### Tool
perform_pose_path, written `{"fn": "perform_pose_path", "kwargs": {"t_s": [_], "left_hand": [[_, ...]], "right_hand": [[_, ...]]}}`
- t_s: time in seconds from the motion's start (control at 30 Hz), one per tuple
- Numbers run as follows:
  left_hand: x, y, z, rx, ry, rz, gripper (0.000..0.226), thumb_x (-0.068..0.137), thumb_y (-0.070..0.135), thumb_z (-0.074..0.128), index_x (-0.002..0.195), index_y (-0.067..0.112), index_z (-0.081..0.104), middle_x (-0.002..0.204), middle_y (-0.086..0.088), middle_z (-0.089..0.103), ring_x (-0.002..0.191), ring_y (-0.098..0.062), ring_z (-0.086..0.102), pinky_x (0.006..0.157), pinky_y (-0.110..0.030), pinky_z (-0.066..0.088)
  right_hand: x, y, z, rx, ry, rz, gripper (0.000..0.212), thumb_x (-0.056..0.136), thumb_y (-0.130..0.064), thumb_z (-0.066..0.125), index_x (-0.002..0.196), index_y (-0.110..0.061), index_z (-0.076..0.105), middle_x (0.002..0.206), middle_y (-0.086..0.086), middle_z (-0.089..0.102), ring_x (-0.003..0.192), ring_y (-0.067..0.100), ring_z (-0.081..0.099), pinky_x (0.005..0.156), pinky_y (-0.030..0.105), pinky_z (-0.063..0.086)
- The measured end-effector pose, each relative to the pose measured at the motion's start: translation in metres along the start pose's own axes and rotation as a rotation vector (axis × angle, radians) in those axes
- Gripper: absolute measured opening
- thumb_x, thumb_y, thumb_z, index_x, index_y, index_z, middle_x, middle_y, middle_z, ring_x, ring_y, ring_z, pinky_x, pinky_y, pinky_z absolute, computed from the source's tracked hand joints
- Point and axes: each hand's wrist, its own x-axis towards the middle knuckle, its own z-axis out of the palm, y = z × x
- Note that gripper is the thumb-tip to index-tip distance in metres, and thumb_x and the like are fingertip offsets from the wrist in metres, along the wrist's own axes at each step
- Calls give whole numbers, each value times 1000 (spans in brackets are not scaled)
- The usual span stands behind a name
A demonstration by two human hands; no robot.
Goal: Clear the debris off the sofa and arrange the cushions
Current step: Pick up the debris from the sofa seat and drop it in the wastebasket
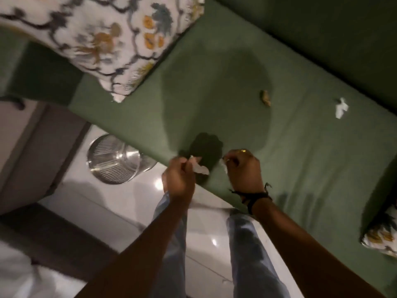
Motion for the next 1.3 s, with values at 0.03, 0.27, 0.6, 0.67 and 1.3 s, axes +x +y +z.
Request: {"fn": "perform_pose_path", "kwargs": {"t_s": [0.03, 0.27, 0.6, 0.67, 1.3], "left_hand": [[11, -19, -25, -7, 55, -24, 17, 95, 7, 64, 79, 4, 61, 78, -10, 61, 73, -20, 57, 70, -33, 45], [85, -151, -141, 102, 269, -410, 19, 97, 17, 55, 94, 4, 67, 92, -24, 72, 83, -40, 68, 72, -45, 56], [124, -137, -137, 323, 83, -305, 20, 95, 16, 54, 106, 14, 71, 109, -16, 73, 97, -38, 68, 81, -42, 56], [112, -100, -119, 253, 147, -215, 19, 96, 14, 56, 105, 10, 72, 110, -17, 71, 97, -37, 68, 83, -41, 54], [76, 182, 207, 351, -292, 179, 19, 92, 19, 63, 102, 4, 67, 109, -21, 69, 104, -38, 64, 82, -44, 52]], "right_hand": [[-2, -23, 23, 4, -65, -58, 19, 77, 8, 61, 75, -5, 75, 82, 16, 74, 77, 30, 68, 70, 19, 41], [-5, -146, 219, -117, -416, -297, 16, 86, 1, 53, 92, 2, 68, 101, 23, 69, 98, 36, 63, 84, 36, 43], [22, -172, 235, -233, -503, -263, 26, 94, -9, 48, 114, -3, 63, 114, 21, 69, 108, 37, 62, 91, 42, 49], [29, -164, 189, -257, -451, -280, 22, 93, -10, 48, 104, -2, 66, 108, 21, 70, 102, 39, 64, 85, 43, 50], [161, 207, -181, -189, 377, 486, 31, 94, -28, 54, 112, -4, 62, 119, 19, 62, 98, 37, 65, 87, 42, 55]]}}
